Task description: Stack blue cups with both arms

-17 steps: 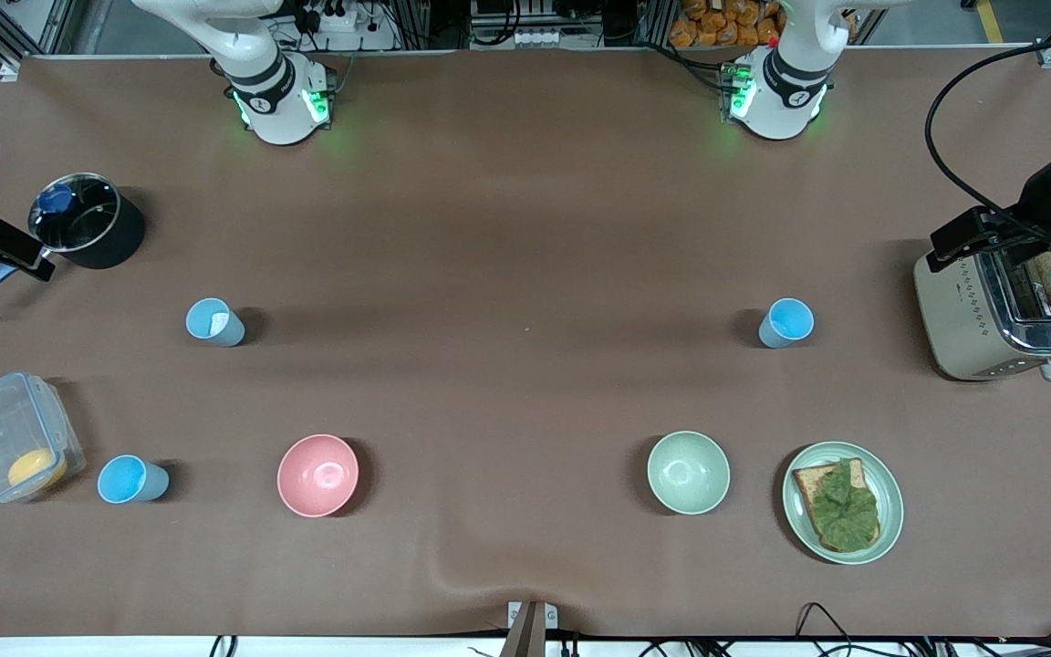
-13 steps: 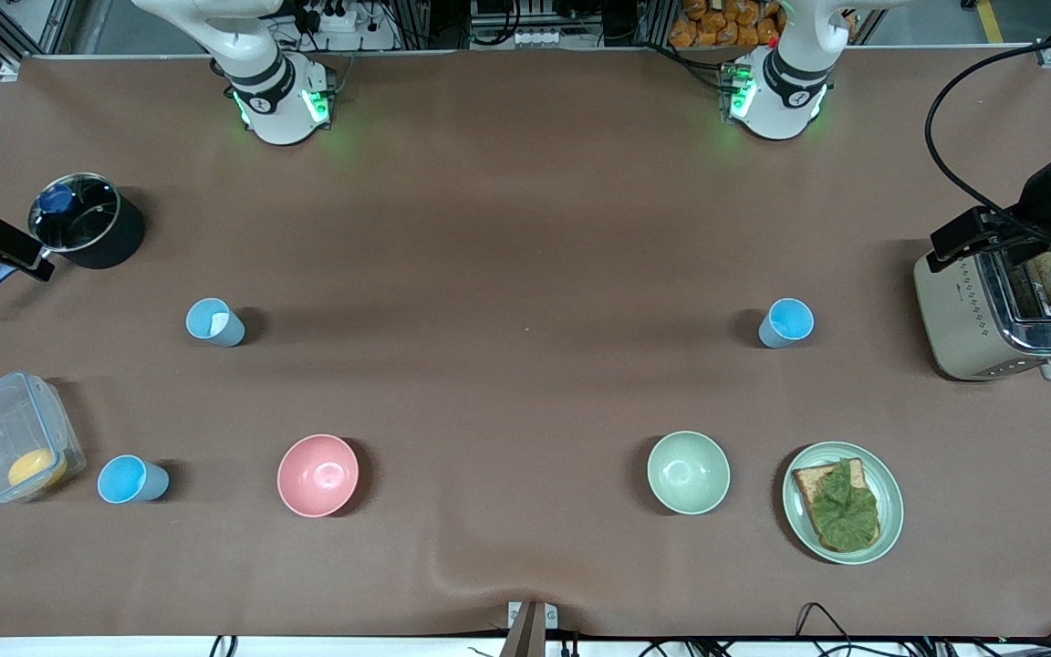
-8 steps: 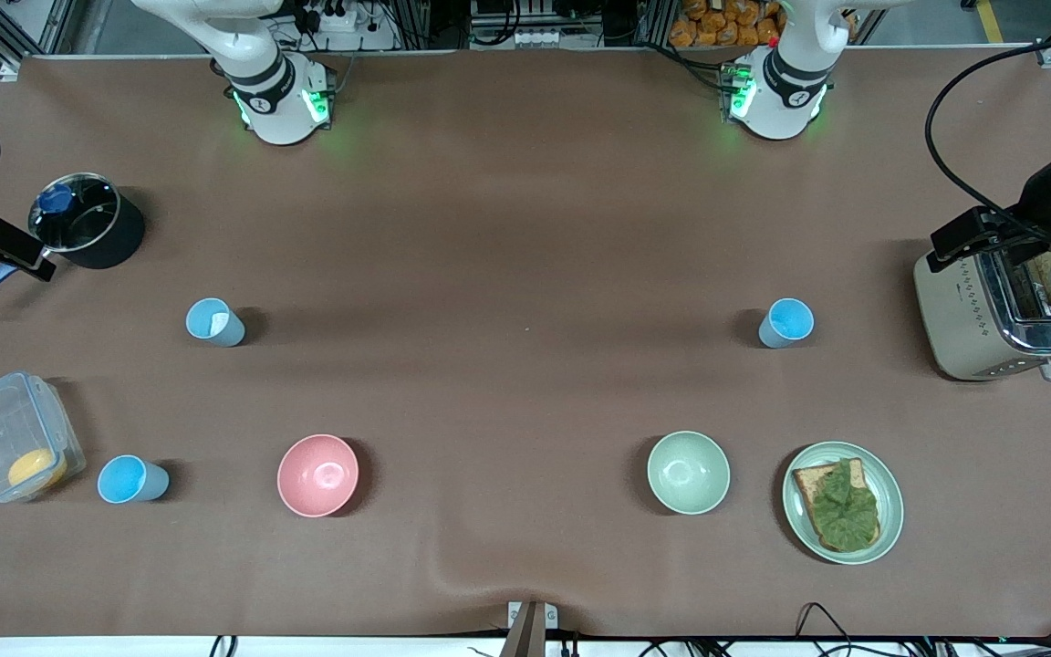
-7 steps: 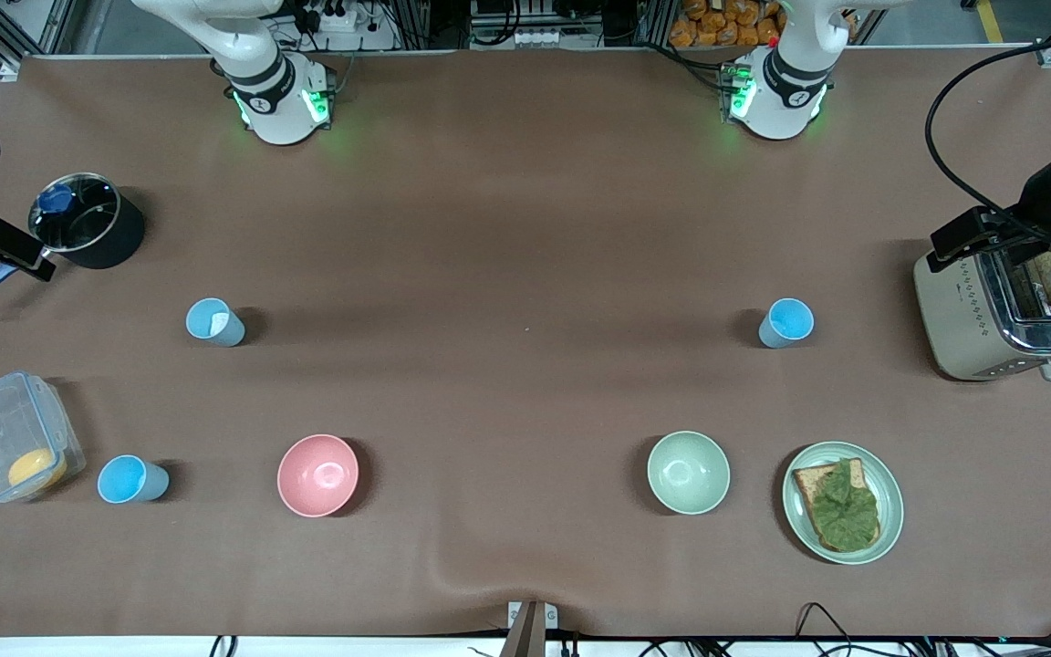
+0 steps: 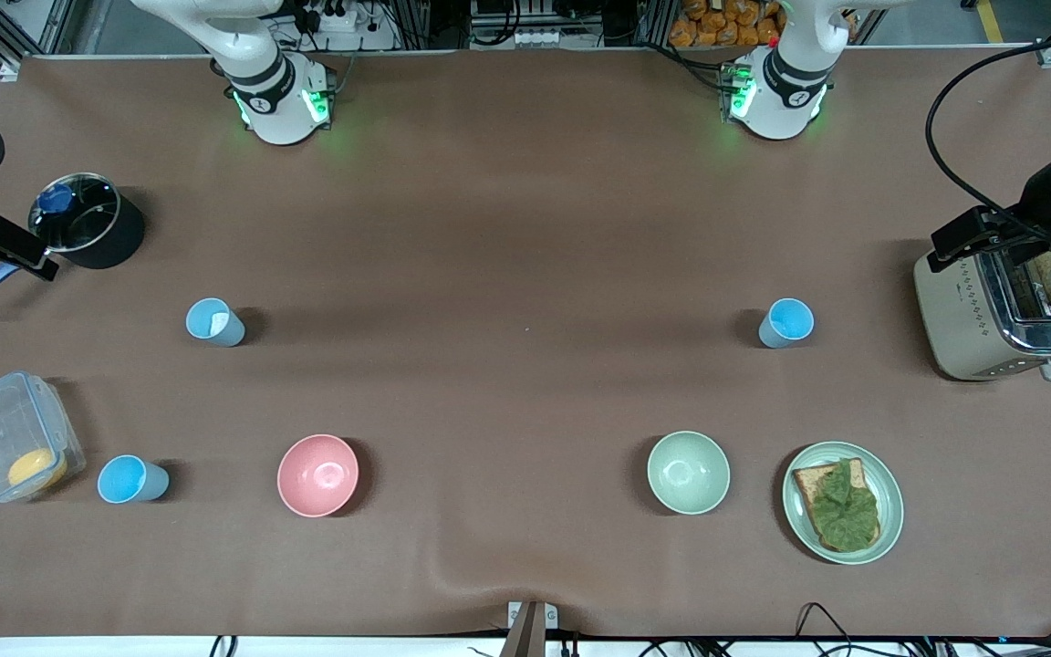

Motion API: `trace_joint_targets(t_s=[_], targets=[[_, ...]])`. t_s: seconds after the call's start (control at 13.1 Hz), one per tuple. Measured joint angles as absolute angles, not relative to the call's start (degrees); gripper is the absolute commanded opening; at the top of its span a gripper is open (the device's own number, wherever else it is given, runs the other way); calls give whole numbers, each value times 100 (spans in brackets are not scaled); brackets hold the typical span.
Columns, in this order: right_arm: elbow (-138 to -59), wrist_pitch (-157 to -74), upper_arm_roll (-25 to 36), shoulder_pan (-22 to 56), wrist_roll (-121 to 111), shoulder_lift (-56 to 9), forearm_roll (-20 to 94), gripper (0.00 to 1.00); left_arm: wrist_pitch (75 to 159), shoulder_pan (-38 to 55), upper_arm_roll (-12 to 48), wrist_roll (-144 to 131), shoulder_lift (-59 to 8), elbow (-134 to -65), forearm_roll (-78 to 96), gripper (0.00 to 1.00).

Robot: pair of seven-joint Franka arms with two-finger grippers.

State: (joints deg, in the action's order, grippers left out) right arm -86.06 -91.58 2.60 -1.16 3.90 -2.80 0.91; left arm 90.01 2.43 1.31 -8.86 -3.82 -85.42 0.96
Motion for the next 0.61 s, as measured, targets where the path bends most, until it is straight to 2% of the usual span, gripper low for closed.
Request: trace_joint_targets(t_s=[0.61], targets=[[-8607,-9157,329,-93,390,-280,72,100,9001,243,131,-886,-382,-8542,96,100]])
